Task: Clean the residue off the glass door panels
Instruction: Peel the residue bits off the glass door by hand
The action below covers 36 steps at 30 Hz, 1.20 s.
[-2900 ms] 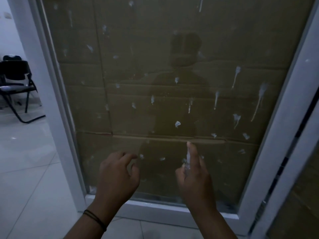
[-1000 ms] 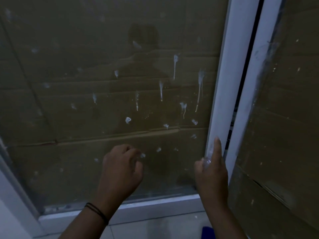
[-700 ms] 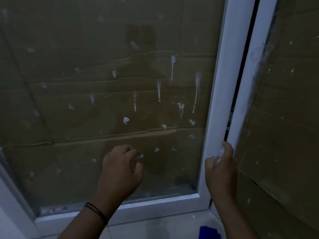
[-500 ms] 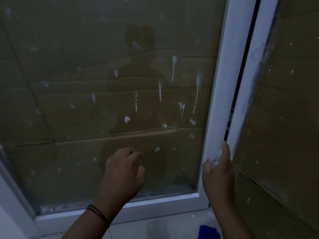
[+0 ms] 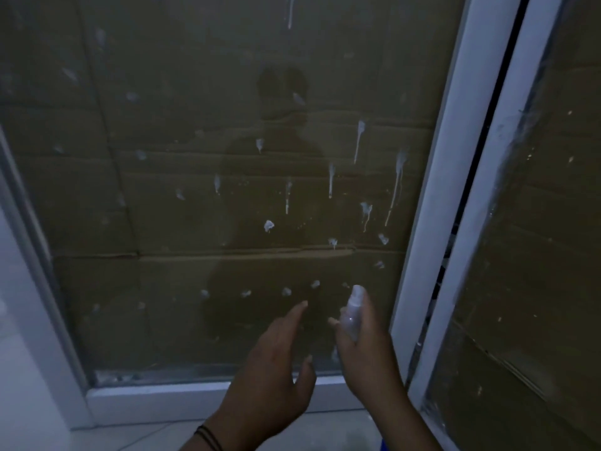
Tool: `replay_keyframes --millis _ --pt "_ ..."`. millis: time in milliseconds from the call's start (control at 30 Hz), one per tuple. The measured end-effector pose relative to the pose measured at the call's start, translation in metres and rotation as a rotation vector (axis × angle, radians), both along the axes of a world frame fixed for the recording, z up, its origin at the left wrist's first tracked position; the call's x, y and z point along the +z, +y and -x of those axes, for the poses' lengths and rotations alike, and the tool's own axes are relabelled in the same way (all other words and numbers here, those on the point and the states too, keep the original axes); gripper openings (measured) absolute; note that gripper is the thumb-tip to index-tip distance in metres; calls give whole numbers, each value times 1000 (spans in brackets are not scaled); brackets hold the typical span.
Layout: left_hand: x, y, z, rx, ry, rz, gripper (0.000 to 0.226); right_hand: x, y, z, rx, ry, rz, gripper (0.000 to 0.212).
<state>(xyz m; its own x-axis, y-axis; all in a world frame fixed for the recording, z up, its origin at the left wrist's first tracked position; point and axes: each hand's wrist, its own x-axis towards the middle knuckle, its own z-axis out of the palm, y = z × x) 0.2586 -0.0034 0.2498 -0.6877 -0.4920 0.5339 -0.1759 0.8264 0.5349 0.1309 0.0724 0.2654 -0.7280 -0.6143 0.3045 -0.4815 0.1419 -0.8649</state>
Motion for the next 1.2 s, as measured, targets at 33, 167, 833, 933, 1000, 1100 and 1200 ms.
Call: replay_keyframes --millis 33,167,833,933,1000,1100,1200 --pt "-1 2 -2 -12 9 2 75 0 -2 -5 20 28 -3 59" --pt "-6 6 -15 -22 46 -55 82 0 -14 -28 82 115 -12 47" --pt "-42 -59 -115 359 103 -173 92 -23 -87 -120 507 158 -284 72" --pt "-48 -80 -134 440 82 -181 90 -24 -97 -117 457 166 -248 69" --pt "-53 -95 -145 510 67 -222 90 -26 -104 -115 435 163 -228 64" --pt "-59 -115 -158 576 55 -270 89 -27 -113 -114 417 140 -225 58" --pt "-62 -132 -170 626 82 -285 84 -29 -122 -112 412 146 -223 51"
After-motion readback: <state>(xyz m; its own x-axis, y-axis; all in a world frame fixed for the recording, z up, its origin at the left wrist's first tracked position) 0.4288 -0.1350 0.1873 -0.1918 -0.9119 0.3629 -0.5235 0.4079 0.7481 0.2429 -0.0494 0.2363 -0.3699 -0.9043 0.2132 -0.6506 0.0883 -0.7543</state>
